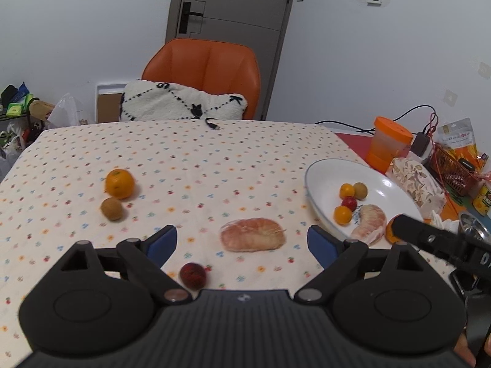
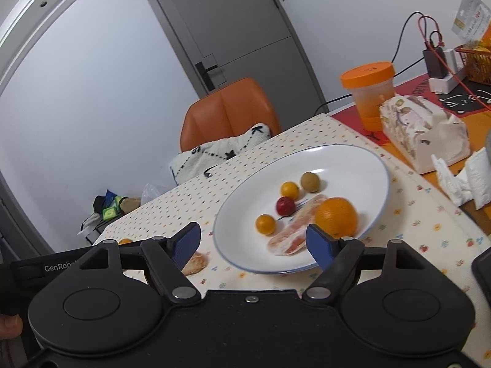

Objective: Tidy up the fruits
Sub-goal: 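Move back to the table and grasp the dark red plum with the left gripper, then grasp the peeled pomelo segment with the right gripper while the left holds the plum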

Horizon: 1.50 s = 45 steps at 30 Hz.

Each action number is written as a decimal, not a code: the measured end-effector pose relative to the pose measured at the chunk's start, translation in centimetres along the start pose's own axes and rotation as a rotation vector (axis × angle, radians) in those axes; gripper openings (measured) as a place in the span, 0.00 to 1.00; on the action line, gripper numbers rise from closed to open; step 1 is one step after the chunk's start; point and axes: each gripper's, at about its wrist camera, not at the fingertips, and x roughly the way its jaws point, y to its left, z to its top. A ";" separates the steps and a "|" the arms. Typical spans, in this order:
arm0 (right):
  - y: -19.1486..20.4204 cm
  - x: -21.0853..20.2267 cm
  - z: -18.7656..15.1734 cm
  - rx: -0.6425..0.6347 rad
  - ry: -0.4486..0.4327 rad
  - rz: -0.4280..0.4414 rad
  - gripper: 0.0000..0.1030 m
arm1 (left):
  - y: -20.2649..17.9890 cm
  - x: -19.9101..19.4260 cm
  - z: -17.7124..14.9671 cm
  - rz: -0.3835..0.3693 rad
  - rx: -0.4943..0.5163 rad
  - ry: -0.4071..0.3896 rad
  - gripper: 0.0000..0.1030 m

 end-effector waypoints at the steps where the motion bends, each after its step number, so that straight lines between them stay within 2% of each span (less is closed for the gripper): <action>1: 0.3 0.0 -0.1 -0.005 0.000 -0.001 0.80 | 0.2 -0.1 -0.2 0.005 -0.002 0.001 0.88; 6: 1.4 0.1 -0.4 -0.016 -0.003 0.001 0.97 | 1.5 -0.1 -1.2 0.023 -0.022 0.019 0.88; 8: 1.7 0.1 -0.4 -0.010 -0.005 0.009 1.00 | 2.0 -0.1 -1.6 0.023 -0.029 0.019 0.88; 21: 4.2 1.2 -1.5 -0.046 0.050 0.051 1.00 | 3.7 0.4 -2.7 0.026 -0.057 0.015 0.84; 30: 6.3 2.7 -2.5 -0.073 0.100 0.093 1.00 | 4.2 2.3 -3.2 0.017 -0.066 0.043 0.62; 33: 6.6 3.4 -2.7 -0.075 0.116 0.084 1.00 | 4.4 2.9 -3.3 0.023 -0.063 0.040 0.45; 35: 6.8 3.8 -2.8 -0.080 0.127 0.081 1.00 | 4.6 3.0 -3.2 0.034 -0.056 0.042 0.22; 37: 7.1 4.3 -2.8 -0.092 0.135 0.079 1.00 | 5.2 3.0 -2.9 0.018 -0.093 0.047 0.22; 45: 8.9 6.5 -2.7 -0.163 0.162 0.059 1.00 | 7.8 1.9 -2.2 0.047 -0.140 0.024 0.22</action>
